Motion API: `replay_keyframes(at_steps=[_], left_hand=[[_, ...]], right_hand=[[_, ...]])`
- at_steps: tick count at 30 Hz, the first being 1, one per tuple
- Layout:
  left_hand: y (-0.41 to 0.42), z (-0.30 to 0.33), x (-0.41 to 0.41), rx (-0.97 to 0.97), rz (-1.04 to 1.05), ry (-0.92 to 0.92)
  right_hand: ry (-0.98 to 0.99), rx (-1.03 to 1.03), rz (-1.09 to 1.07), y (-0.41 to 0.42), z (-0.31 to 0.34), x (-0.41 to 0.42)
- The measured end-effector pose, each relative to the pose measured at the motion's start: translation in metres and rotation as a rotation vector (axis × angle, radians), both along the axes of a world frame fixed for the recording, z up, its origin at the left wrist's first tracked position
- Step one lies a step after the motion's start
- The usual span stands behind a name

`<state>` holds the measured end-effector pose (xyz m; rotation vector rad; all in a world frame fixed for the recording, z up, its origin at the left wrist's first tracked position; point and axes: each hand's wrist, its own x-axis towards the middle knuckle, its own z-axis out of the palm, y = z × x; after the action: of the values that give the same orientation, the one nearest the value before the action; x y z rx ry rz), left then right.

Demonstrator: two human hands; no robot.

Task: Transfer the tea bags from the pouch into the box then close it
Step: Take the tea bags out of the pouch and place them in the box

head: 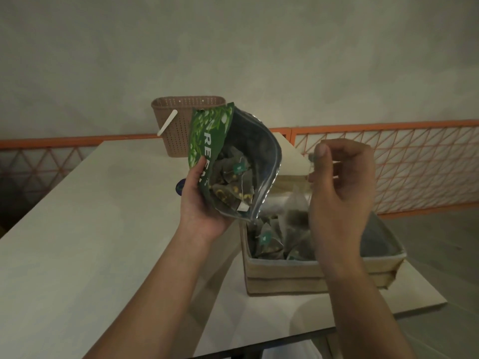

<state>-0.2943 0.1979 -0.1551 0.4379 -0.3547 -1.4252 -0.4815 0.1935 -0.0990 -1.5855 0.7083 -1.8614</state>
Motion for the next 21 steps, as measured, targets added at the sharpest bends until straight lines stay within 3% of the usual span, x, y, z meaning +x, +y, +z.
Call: replay_keyframes(at_steps=[4, 10, 16, 21], left_hand=[[0.000, -0.001, 0.000, -0.002, 0.004, 0.007], [0.002, 0.001, -0.002, 0.010, 0.007, 0.009], [0.006, 0.004, -0.006, 0.013, 0.036, 0.007], [0.007, 0.006, -0.006, 0.025, 0.052, 0.000]], right_hand=[[0.247, 0.070, 0.033, -0.010, -0.004, -0.008], [0.244, 0.190, 0.094, -0.018, -0.008, -0.021], [0.970, 0.310, 0.071, -0.036, -0.034, -0.018], [1.373, 0.378, 0.230, -0.032, -0.036, -0.009]])
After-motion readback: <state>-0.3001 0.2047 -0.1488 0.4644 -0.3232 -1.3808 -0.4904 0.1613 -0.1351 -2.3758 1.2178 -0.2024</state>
